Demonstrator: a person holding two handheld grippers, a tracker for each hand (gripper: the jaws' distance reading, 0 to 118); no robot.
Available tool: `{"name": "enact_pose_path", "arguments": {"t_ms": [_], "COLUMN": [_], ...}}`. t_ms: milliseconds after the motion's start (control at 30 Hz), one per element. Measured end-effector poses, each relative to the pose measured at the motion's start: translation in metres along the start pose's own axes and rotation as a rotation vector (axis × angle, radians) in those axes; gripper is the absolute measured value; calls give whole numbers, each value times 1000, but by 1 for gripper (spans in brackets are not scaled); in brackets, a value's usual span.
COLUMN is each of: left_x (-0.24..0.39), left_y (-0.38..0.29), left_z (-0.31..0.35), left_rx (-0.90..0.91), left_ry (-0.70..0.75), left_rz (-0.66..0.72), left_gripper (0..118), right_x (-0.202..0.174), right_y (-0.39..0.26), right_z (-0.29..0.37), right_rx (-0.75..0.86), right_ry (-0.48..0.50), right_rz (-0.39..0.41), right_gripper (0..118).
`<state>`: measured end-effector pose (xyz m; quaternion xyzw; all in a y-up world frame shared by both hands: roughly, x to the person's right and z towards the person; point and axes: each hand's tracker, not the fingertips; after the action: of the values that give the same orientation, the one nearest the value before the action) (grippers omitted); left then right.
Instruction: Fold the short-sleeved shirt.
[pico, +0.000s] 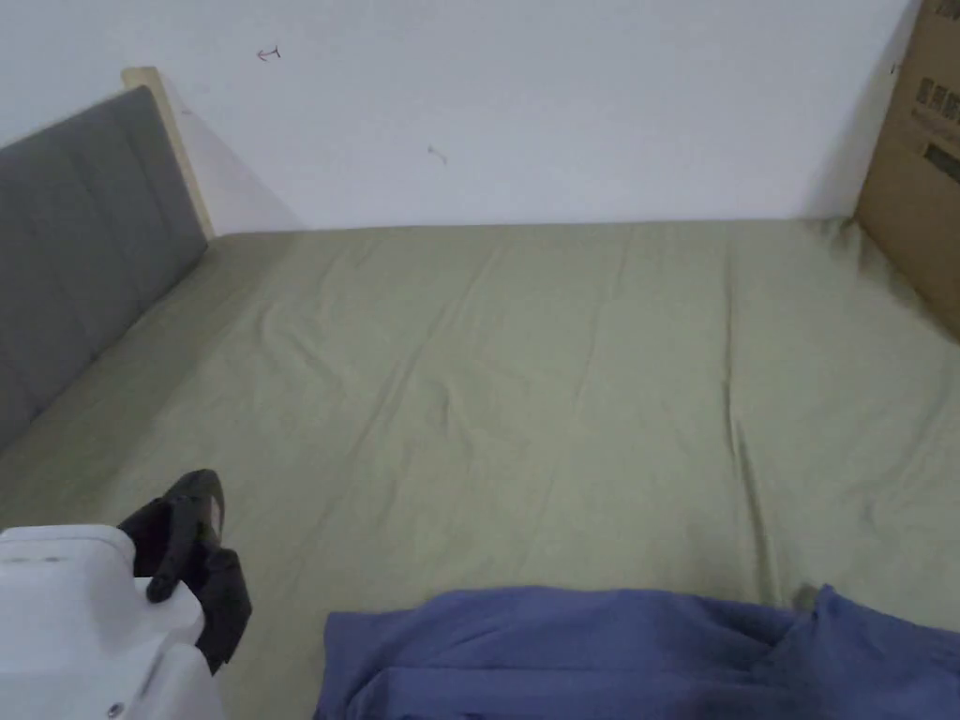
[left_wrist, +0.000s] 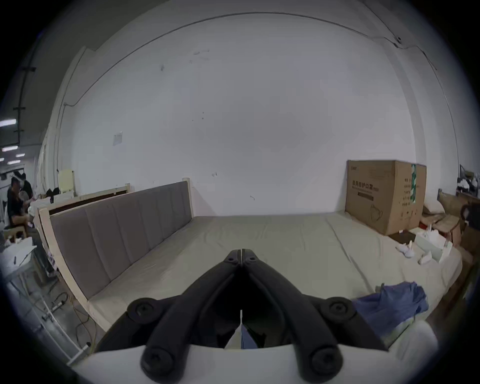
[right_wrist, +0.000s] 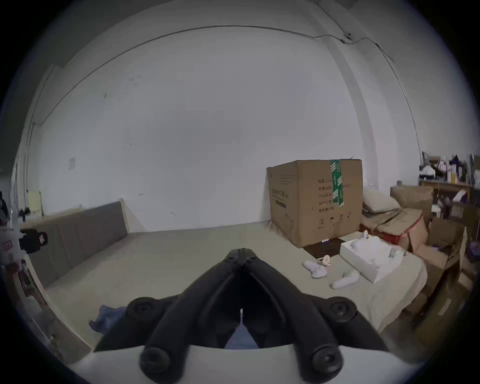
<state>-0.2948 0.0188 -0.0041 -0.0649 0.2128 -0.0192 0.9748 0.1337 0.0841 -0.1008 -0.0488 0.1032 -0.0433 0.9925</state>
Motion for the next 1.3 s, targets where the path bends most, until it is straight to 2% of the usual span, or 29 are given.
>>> {"name": "enact_pose_path", "arguments": {"t_ms": [33,133,233,367,400,433,467,500,533,567,633,667,767,833,900,967,1000,1033,1067,1100,1133,1167,1233,1300], "left_x": [1,0,-15,-52,-65,-73,-82,-85,-90,-96,-96,-96,-96,-91,-87,-90,-95,-99,-99,-93,-83,-80,-91,-96], "left_y": [-3,-12,-31,-73,-87,-99,-115,-128,-143,-149,-166,-174,-196,-199,-204,-204,-203,-199,-209,-217,-224,-229,-227,-216], "left_z": [-6,-6,-36,-96,-115,-128,-141,-151,-168,-171,-187,-199,-218,-221,-228,-230,-231,-230,-236,-238,-241,-242,-244,-242], "left_rx": [-26,-67,-249,-535,-632,-718,-790,-868,-935,-888,-917,-956,-1058,-1037,-1019,-1032,-1026,-1008,-1012,-1030,-1065,-1084,-1051,-1055], "left_ry": [7,-4,-113,-318,-424,-487,-531,-537,-513,-517,-463,-439,-521,-562,-577,-594,-643,-647,-695,-627,-640,-633,-662,-643], "left_rz": [-5,8,80,341,427,470,493,493,432,474,432,404,488,561,528,595,639,652,756,768,661,656,789,703], "left_gripper": [0,0,0,0,1,24,74,118,108,105,112,112,113,114,115,114,98,46,3,3,3,3,3,3], "right_x": [22,29,33,41,37,28,25,21,16,9,-3,-9,-24,-30,-42,-46,-50,-54,-57,-56,-58,-60,-59,-55], "right_y": [-60,-67,-72,-82,-81,-79,-80,-81,-82,-79,-81,-83,-81,-82,-84,-85,-85,-86,-87,-89,-90,-90,-91,-89], "right_z": [-5,-12,-21,-27,-29,-31,-33,-35,-37,-36,-40,-41,-49,-54,-60,-63,-65,-66,-69,-71,-74,-75,-76,-77], "right_rx": [-4,-23,-51,-80,-88,-102,-115,-121,-129,-135,-151,-160,-187,-205,-223,-229,-234,-234,-240,-244,-250,-259,-257,-257], "right_ry": [-28,-8,-8,13,14,24,35,39,42,52,62,68,101,121,143,159,172,177,187,192,196,195,193,199], "right_rz": [40,14,19,19,50,62,63,66,72,81,89,94,100,103,111,115,119,124,131,138,149,163,176,160], "right_gripper": [0,0,0,0,0,0,0,0,0,0,0,0,0,0,0,0,0,0,0,0,0,0,0,0]}}
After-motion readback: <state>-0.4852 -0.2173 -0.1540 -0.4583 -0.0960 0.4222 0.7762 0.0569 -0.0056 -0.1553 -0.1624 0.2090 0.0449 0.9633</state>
